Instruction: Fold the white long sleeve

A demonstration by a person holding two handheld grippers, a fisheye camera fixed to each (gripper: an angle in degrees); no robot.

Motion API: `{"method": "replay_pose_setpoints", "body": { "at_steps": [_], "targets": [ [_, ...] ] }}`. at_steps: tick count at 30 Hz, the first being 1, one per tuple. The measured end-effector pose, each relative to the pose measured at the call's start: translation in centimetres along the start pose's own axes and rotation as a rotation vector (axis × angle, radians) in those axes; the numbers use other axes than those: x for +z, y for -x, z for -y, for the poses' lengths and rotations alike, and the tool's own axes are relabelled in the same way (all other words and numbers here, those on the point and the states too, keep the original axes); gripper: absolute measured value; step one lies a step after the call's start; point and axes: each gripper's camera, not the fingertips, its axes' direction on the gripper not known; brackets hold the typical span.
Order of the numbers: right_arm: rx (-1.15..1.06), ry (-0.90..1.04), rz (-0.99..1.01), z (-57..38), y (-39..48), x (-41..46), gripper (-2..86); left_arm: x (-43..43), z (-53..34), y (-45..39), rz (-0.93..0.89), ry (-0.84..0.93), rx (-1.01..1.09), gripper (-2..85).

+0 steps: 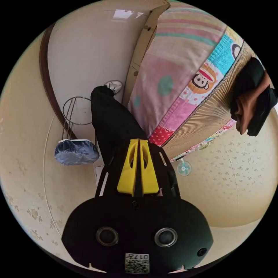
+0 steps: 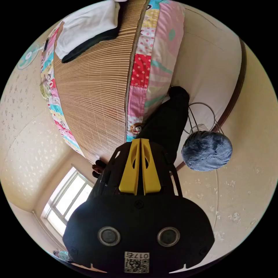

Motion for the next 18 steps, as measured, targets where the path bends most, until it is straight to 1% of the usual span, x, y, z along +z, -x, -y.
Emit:
{"method": "replay_pose_setpoints", "body": {
  "at_steps": [1,3,4,6,7,9,10,11,12,13,15,16,18],
  "targets": [
    [0.025,-0.022,0.058,0.4,0.1,-0.4,0.3,0.0,0.2,-0.9,0.023,0.005,0.008,-1.0],
    [0.053,-0.052,0.156,1.3,0.6,-1.1,0.3,0.1,0.4,-5.4,0.105,-0.022,0.098,-1.0],
    [0.056,-0.068,0.225,1.9,1.2,-1.6,0.3,0.2,0.4,-6.7,0.124,-0.034,0.126,-1.0],
    [0.045,-0.080,0.314,2.9,2.2,-2.3,0.3,1.8,-0.4,-12.0,0.207,-0.057,0.233,-1.0],
    [0.032,-0.082,0.349,3.6,2.9,-2.8,0.3,2.5,-0.6,-13.2,0.229,-0.056,0.256,-1.0],
    [0.007,-0.085,0.367,4.7,3.8,-3.8,0.3,6.6,-2.0,-17.9,0.316,-0.041,0.343,-1.0],
    [-0.014,-0.086,0.365,5.5,4.3,-4.4,0.3,7.9,-2.4,-19.0,0.340,-0.034,0.364,-1.0],
    [-0.025,-0.085,0.362,5.9,4.4,-4.7,0.3,10.8,-3.3,-21.0,0.414,-0.014,0.396,-1.0],
    [-0.045,-0.082,0.353,6.6,4.5,-5.3,0.3,13.9,-4.4,-22.7,0.533,0.002,0.415,-1.0],
    [-0.054,-0.080,0.334,7.3,4.5,-6.0,0.3,15.7,-5.0,-23.5,0.611,0.005,0.424,-1.0],
    [-0.046,-0.083,0.291,8.3,4.1,-7.0,0.3,23.5,-7.8,-26.1,0.993,0.014,0.499,-0.9],
    [-0.038,-0.092,0.280,8.9,3.7,-7.8,0.3,25.6,-8.5,-26.6,1.103,0.018,0.529,-0.8],
    [-0.049,-0.119,0.298,9.7,3.3,-9.3,0.3,34.7,-11.9,-26.8,1.620,0.006,0.686,-0.6]
  ]
}}
